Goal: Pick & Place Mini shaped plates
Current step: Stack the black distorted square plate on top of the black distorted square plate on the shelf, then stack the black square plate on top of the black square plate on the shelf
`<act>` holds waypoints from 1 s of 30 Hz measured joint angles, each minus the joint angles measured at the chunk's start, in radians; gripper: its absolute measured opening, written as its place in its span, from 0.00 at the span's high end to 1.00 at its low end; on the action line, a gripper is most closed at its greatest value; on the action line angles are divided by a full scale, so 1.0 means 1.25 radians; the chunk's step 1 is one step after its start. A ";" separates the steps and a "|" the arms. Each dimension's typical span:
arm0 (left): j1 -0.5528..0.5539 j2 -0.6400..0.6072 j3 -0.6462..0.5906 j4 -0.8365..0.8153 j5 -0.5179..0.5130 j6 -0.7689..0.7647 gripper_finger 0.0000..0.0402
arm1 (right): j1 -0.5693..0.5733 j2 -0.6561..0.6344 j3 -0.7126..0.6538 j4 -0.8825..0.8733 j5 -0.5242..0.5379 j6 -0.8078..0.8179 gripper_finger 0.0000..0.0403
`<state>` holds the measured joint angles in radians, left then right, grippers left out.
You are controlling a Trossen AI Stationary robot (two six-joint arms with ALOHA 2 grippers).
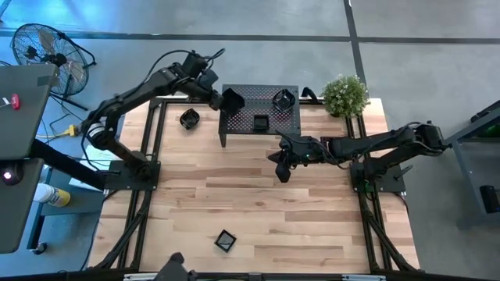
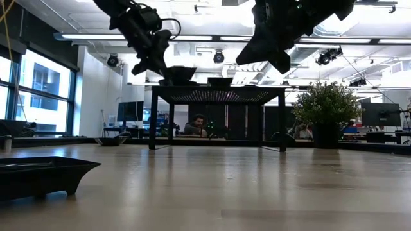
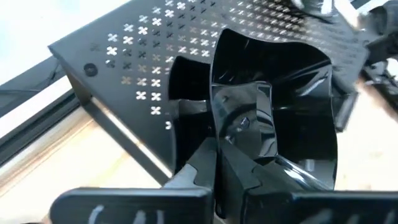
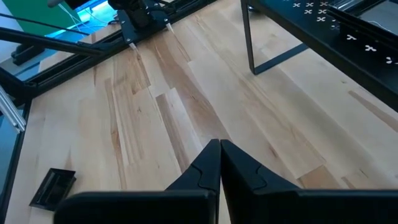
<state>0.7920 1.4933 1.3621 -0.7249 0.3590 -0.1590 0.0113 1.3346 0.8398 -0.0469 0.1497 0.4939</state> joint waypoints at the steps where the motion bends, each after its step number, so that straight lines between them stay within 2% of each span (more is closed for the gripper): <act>1: 0.000 0.004 0.000 0.000 -0.011 -0.001 0.99 | 0.000 0.000 0.000 0.000 0.000 -0.001 0.99; 7: 0.000 0.009 0.000 0.006 -0.037 -0.003 0.93 | 0.000 0.000 0.000 0.000 0.001 -0.001 0.99; 16: 0.000 0.008 0.002 0.009 -0.041 -0.029 0.76 | 0.000 0.000 0.000 0.000 0.000 -0.002 0.98; 20: 0.000 -0.001 0.053 -0.046 -0.046 -0.050 0.75 | 0.000 0.000 0.000 0.000 -0.019 -0.004 0.99; 22: -0.007 -0.015 0.088 -0.098 -0.053 -0.051 0.75 | 0.000 -0.003 0.000 -0.006 -0.035 -0.005 1.00; 25: -0.065 -0.052 0.108 -0.141 -0.110 -0.055 0.80 | 0.006 -0.017 0.000 -0.016 -0.043 -0.028 1.00; 30: -0.236 -0.142 0.032 -0.121 -0.150 -0.097 0.98 | 0.015 -0.062 -0.069 0.068 -0.044 -0.080 1.00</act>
<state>0.4965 1.3153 1.4016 -0.8760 0.1713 -0.2798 0.0296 1.2566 0.7542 0.0387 0.0953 0.3935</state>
